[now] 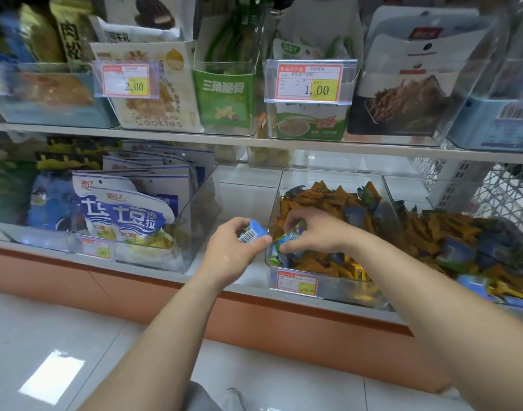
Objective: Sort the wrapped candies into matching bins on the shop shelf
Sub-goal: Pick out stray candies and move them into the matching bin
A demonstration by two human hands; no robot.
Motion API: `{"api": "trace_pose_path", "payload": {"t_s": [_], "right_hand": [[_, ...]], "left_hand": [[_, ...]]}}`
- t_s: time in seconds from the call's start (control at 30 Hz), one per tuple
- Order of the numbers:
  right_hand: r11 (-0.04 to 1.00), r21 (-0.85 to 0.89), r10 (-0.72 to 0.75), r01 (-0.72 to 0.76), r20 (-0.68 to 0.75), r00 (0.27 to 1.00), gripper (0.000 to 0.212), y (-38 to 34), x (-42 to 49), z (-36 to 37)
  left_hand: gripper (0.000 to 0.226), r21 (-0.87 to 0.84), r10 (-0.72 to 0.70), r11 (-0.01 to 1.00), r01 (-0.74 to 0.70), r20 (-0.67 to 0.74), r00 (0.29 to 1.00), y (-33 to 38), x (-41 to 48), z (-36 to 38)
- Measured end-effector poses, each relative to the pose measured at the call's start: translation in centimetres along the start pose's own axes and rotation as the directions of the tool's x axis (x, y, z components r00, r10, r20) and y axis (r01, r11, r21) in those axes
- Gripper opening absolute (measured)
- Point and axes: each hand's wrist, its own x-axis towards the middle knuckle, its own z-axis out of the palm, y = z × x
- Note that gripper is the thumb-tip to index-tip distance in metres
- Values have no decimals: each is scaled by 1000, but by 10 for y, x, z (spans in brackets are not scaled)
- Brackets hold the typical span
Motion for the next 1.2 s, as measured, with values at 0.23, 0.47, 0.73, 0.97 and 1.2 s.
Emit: {"api": "trace_pose_path", "payload": {"t_s": [0.23,0.47,0.73,0.97,1.2], "right_hand": [[998,-51,-42,43,13,999,57,0,2,20],[994,-108,-18,15,-28,999,38,4,-3,15],[980,192,113,-41,-382,917,37,12,-49,-37],[932,349,304,-93,-616,727,31,93,-143,-90],[900,371,432,-228,-704,563,49,163,-175,-102]], "left_hand": [[29,-28,11,1000,-11,7,1000,-3,2,-2],[26,-48,-25,999,25,8,1000,0,2,4],[32,-33,37,999,-38,-33,999,27,-3,25],[43,101,283,947,-304,180,942,82,3,122],[53,305,421,778,-550,397,816,134,35,233]]}}
